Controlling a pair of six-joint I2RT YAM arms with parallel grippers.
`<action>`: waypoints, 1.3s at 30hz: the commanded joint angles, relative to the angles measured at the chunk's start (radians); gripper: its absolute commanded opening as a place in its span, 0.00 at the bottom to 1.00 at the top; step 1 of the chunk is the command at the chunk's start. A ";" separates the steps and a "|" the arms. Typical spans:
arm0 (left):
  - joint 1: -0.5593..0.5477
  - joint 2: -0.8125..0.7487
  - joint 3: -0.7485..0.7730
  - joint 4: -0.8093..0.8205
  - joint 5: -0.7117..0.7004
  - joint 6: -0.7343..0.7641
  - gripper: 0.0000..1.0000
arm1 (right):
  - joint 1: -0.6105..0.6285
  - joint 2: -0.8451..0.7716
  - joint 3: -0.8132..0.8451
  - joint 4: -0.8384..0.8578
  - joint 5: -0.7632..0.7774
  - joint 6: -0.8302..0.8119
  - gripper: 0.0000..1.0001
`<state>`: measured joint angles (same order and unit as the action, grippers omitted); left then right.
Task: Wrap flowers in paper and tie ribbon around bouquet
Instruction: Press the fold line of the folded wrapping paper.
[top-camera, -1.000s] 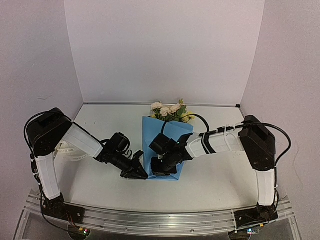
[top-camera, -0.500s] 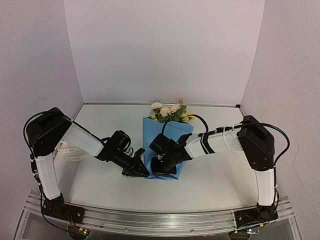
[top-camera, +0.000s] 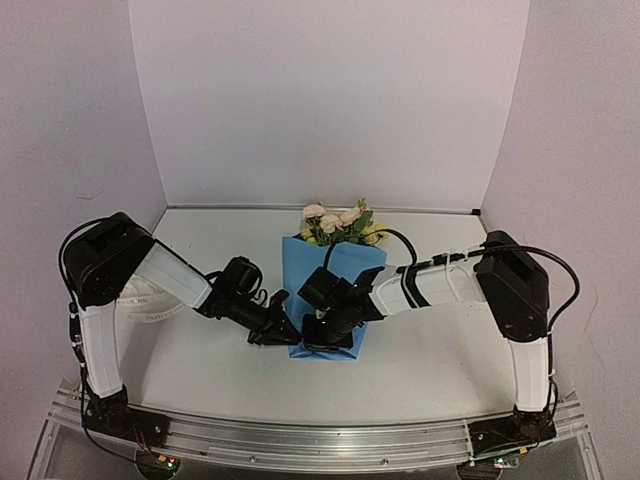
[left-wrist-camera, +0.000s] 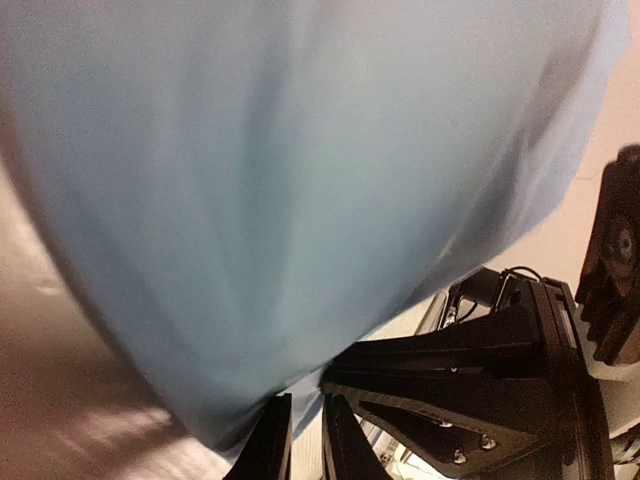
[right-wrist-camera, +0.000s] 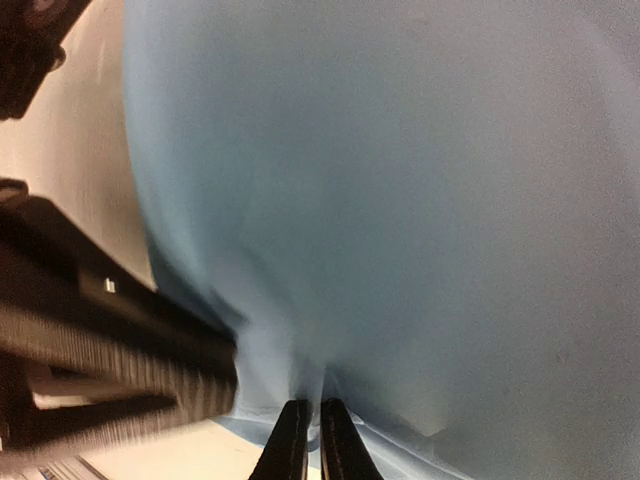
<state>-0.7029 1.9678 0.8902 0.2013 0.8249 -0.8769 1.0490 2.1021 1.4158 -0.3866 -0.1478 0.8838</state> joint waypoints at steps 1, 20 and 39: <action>0.044 0.015 0.000 0.057 -0.048 -0.039 0.14 | 0.004 0.034 -0.009 -0.041 0.011 0.004 0.06; 0.139 0.096 0.119 0.023 -0.100 -0.062 0.16 | 0.004 0.046 -0.002 -0.049 -0.014 -0.002 0.06; 0.275 0.283 0.434 -0.075 -0.061 -0.054 0.16 | 0.004 0.052 -0.006 -0.049 -0.027 -0.008 0.05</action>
<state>-0.4658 2.1929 1.2284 0.1809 0.7811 -0.9428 1.0477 2.1040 1.4158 -0.3859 -0.1593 0.8837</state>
